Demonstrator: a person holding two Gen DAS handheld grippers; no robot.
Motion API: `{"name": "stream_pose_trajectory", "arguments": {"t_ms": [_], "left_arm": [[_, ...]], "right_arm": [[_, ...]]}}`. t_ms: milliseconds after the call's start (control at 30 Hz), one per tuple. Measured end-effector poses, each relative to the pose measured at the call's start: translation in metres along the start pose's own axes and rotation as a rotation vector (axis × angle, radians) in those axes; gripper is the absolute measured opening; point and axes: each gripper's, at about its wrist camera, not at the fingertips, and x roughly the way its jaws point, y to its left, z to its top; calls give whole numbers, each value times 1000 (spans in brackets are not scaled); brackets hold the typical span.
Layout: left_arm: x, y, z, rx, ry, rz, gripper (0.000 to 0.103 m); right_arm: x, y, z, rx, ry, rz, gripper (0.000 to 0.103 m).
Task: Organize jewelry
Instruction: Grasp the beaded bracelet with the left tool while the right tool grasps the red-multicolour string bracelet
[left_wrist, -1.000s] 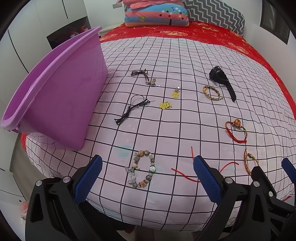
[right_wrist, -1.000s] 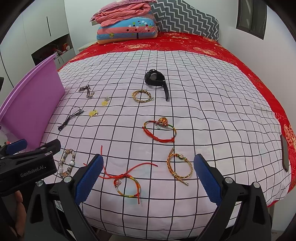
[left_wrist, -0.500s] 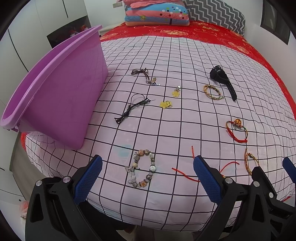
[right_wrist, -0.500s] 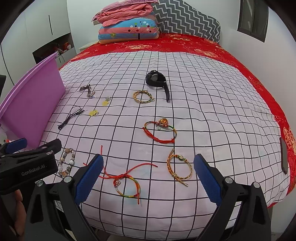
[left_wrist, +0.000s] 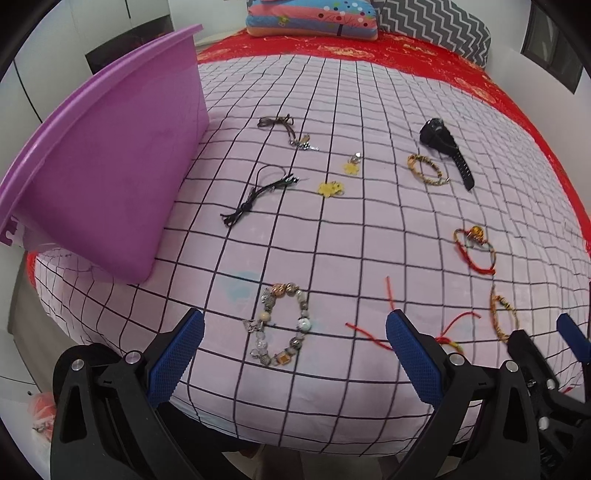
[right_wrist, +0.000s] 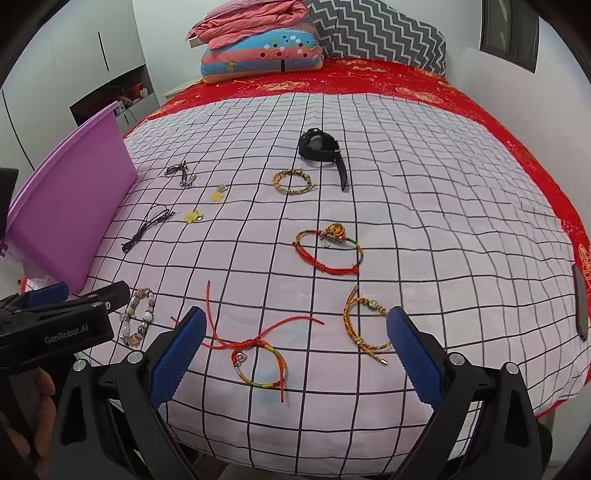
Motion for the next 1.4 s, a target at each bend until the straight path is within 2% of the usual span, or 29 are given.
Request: {"name": "stream_pose_trajectory", "arguments": {"t_ms": [67,200,400,800,1233,1400], "left_arm": [[5,5,-6,8,-2,17,97],[15,17,-19,8,40,6,97],[29,34,-34,17,88,36,97],[55,34,-41,-6,75,-35,97],[77,35,-44,11,98,-20,97],[81,37,-43,3,92,-24,98]], "right_arm": [[3,0,-4,-4,5,13,94],[8,-3,-13,-2,17,35,94],[16,-15,-29,20,43,39,93],[48,7,-40,-57,88,66,93],[83,26,-49,-185,154,-15,93],[88,26,-50,-202,140,-27,93]]}}
